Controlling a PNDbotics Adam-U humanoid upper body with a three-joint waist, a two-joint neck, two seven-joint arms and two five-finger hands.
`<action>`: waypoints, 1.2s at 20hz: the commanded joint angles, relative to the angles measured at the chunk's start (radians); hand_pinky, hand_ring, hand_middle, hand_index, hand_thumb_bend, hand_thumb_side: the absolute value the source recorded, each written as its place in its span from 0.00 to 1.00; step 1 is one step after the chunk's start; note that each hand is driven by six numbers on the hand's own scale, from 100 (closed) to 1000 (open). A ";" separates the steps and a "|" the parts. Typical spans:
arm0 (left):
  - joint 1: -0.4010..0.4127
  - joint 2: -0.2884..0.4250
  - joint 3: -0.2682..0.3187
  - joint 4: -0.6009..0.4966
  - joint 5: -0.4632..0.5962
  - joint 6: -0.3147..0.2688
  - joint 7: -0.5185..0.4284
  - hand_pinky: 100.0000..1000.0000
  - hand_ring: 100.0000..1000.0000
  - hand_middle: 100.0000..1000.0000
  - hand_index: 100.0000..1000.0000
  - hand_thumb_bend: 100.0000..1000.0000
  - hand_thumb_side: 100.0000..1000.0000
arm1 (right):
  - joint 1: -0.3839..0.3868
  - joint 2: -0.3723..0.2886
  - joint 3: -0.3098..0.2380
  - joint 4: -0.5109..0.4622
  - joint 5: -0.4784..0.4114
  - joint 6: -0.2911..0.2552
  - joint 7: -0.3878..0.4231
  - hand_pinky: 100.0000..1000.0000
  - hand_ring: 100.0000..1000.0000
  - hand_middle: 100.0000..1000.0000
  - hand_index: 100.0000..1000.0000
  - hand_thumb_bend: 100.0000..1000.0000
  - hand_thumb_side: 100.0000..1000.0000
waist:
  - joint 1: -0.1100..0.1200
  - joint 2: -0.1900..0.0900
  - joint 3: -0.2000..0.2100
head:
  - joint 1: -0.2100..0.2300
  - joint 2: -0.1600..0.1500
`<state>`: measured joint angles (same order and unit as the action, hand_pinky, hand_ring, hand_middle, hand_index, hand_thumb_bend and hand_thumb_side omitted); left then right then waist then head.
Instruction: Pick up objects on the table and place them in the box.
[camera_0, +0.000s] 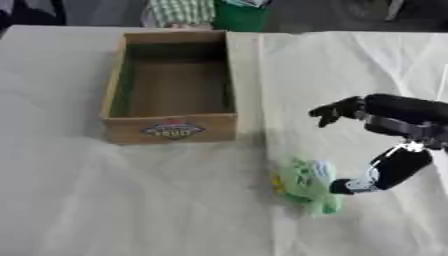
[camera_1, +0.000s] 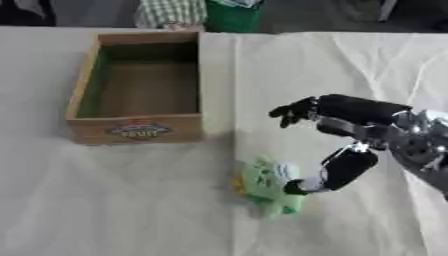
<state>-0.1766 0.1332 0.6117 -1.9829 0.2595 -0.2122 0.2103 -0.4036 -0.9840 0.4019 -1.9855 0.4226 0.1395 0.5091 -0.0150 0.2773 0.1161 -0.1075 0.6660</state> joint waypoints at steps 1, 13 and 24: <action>-0.003 0.024 -0.003 -0.017 0.003 -0.001 -0.004 0.73 0.47 0.47 0.68 0.00 0.52 | -0.010 0.001 0.013 -0.015 0.053 0.009 0.017 0.87 0.82 0.73 0.99 0.45 0.38 | -0.001 -0.019 -0.002 | -0.001 -0.002; -0.004 0.023 -0.004 -0.017 0.005 0.000 -0.007 0.73 0.47 0.47 0.67 0.00 0.52 | 0.014 0.058 0.063 -0.015 0.166 0.037 0.066 0.86 0.81 0.71 0.97 0.43 0.38 | -0.003 -0.019 -0.001 | -0.002 0.000; -0.005 0.022 -0.005 -0.017 0.006 -0.002 -0.010 0.73 0.47 0.46 0.67 0.00 0.52 | 0.017 0.060 0.072 -0.015 0.333 -0.032 0.056 0.84 0.82 0.59 0.83 0.41 0.40 | -0.004 -0.017 0.000 | -0.001 0.000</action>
<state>-0.1767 0.1332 0.6103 -1.9829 0.2618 -0.2130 0.2048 -0.3780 -0.9100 0.4812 -1.9855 0.7309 0.1179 0.5679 -0.0203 0.2770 0.1162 -0.1080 0.6667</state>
